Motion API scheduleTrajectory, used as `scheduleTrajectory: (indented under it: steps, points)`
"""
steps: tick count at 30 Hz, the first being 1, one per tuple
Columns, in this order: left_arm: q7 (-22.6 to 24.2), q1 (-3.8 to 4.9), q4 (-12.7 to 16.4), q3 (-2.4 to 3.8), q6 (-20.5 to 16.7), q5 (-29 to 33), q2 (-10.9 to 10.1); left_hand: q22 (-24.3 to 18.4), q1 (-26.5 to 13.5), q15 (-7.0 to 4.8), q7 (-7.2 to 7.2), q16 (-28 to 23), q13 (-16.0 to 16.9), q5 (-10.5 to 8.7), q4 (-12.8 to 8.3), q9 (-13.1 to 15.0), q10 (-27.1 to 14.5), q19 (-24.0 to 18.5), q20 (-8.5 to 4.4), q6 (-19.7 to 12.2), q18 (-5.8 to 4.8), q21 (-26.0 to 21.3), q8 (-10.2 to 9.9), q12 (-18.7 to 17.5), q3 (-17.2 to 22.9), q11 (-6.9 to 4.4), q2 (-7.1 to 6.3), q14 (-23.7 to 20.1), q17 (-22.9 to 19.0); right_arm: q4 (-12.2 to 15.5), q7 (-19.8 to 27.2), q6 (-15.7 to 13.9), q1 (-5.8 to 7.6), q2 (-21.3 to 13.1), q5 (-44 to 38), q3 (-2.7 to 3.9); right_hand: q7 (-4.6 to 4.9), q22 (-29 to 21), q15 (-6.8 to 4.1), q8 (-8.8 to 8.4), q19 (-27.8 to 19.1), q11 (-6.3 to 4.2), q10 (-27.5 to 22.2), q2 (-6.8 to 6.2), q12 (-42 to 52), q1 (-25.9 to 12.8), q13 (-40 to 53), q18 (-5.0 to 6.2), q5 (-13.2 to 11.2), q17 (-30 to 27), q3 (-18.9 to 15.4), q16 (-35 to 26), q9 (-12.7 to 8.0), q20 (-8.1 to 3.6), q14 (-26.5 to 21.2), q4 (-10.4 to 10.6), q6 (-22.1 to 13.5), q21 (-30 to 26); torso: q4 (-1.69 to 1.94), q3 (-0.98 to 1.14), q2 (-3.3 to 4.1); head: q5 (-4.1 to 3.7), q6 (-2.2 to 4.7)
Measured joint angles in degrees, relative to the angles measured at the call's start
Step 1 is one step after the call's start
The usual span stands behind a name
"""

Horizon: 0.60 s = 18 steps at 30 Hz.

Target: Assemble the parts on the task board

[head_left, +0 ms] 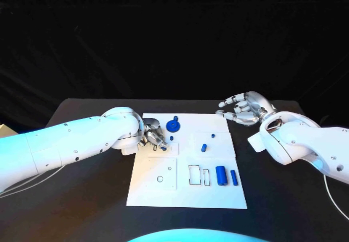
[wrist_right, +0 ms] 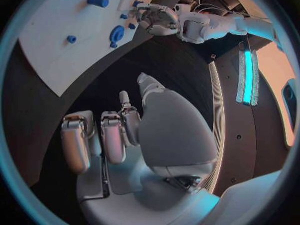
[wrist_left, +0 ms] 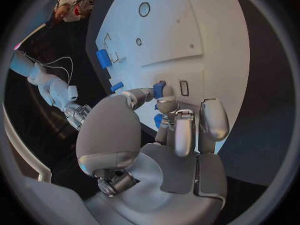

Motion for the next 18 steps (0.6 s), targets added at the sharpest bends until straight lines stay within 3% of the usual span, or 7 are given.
scheduleTrajectory:
  steps: [10, 18]
  points:
    - [-0.02, 0.01, 0.00, -0.05, 0.97, -0.06, -0.10, 0.14, 0.00, 0.00, 0.00, 0.00, -0.01, 0.00, 0.00, 2.70, 0.00, 0.21, -0.21, 0.00, 0.00, 0.00, 0.00, 0.00, 0.00, 0.01, 0.00, 0.00, 0.00, -0.02, -0.03, 0.09, 0.00, 0.04, 0.00, 0.00, 0.00, -0.01, 0.00, 0.00, 0.00, 0.00, 0.00, 0.00, 0.00, 0.00, 0.00, 0.00, 0.00, -0.01, 0.00, 0.00, 0.00, 0.00, 0.00, 0.00, 0.00, 0.00, 0.02, 0.01, -0.05, 0.12, -0.13]
    - [-0.02, 0.03, -0.03, -0.03, 1.42, -0.09, -0.11, 0.14, -0.30, 0.00, 0.00, 0.00, -0.01, 0.44, 0.16, 2.89, 0.23, 0.21, -0.21, 0.00, 0.00, 0.00, 0.00, 0.00, 0.16, -0.19, 0.30, 0.00, 0.00, -0.03, -0.05, 0.15, 0.00, 0.06, 0.00, 0.00, 0.00, -0.01, 0.00, 0.00, 0.00, 0.00, 0.00, 0.00, 0.00, 0.00, -0.01, 0.00, 0.00, -0.01, 0.00, 0.00, 0.00, 0.00, 0.00, 0.00, 0.00, 0.00, 0.02, 0.04, -0.05, 0.14, -0.02]
